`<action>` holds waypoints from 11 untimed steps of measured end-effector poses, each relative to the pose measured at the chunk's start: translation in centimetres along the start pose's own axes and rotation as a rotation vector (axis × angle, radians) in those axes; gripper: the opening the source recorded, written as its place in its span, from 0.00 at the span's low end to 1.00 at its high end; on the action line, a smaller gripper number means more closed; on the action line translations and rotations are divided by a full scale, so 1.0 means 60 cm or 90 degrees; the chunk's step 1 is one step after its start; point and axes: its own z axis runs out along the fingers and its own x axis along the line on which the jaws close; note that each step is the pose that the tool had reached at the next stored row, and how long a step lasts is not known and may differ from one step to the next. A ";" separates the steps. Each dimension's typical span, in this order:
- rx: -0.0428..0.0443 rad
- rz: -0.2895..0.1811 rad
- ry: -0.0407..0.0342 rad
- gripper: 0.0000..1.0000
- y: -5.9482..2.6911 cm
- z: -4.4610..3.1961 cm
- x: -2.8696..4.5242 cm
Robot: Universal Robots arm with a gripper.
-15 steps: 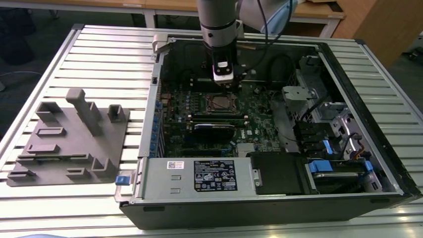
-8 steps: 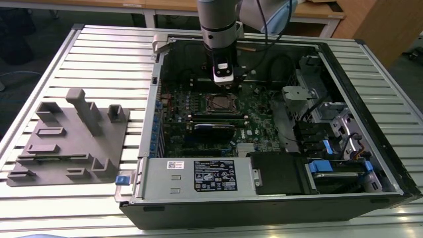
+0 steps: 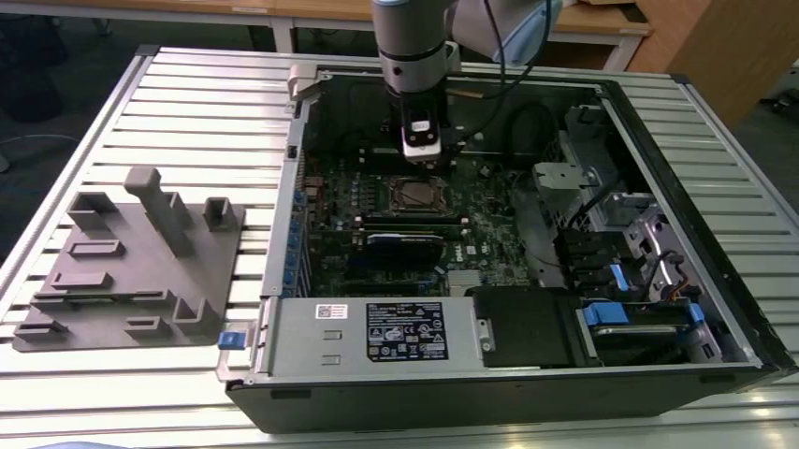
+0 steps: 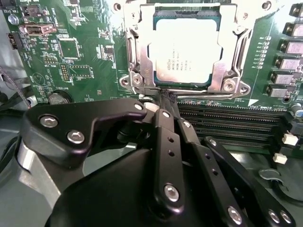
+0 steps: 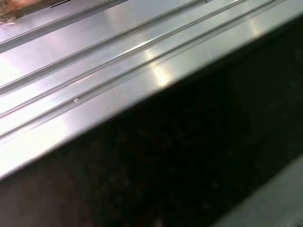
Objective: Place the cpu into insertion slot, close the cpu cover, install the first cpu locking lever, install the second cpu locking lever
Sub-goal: 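Install the first cpu locking lever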
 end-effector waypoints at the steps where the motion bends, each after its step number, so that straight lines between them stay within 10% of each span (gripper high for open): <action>1: -0.0011 0.000 0.0004 0.11 0.001 0.001 0.000; 11: -0.0052 0.001 0.0008 0.11 0.002 -0.004 -0.002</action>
